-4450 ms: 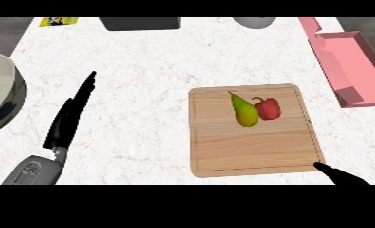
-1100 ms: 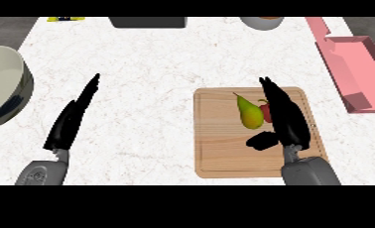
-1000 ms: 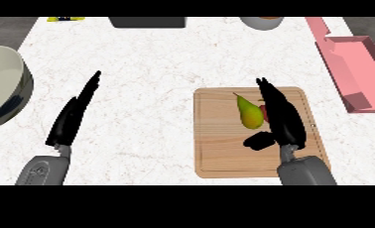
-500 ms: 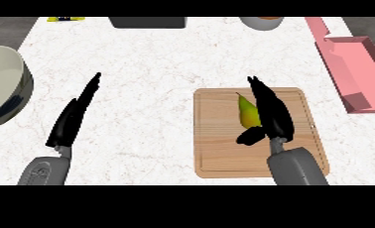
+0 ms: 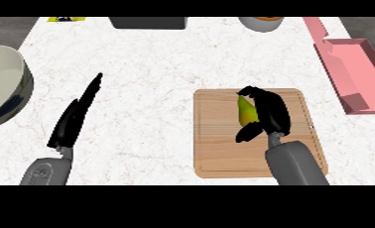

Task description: Pick the pear from the cutting board and place it in the cardboard box

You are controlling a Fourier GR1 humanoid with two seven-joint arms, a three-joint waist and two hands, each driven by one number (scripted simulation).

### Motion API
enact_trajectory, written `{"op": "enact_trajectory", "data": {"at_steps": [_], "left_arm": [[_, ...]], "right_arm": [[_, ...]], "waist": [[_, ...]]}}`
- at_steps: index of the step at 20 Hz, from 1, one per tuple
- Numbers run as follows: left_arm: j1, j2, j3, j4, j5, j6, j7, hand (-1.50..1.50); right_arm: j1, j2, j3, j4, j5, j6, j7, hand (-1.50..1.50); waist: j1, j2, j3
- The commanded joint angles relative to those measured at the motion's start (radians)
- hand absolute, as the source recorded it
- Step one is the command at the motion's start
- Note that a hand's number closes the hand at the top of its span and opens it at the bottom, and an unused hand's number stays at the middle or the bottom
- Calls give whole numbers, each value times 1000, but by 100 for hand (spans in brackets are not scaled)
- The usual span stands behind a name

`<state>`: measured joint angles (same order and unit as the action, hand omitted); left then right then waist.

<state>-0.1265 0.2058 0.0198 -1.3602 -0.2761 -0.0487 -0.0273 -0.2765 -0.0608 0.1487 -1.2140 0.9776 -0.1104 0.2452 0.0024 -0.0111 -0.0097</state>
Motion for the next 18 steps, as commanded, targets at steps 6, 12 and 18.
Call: {"op": "enact_trajectory", "data": {"at_steps": [6, 12, 18], "left_arm": [[-64, -21, 13, 71, -13, 7, -5, 0], [40, 7, 35, -33, 18, -36, -11, 0], [14, -8, 16, -33, -12, -17, 24, 0]], "right_arm": [[-88, 19, -16, 146, 143, -231, -23, 150], [29, 9, 12, -24, 210, -263, 28, 150], [15, -180, 79, -117, 178, 11, -148, 150]], "waist": [[0, 13, 10], [-2, 10, 10], [-6, 9, 9]]}}
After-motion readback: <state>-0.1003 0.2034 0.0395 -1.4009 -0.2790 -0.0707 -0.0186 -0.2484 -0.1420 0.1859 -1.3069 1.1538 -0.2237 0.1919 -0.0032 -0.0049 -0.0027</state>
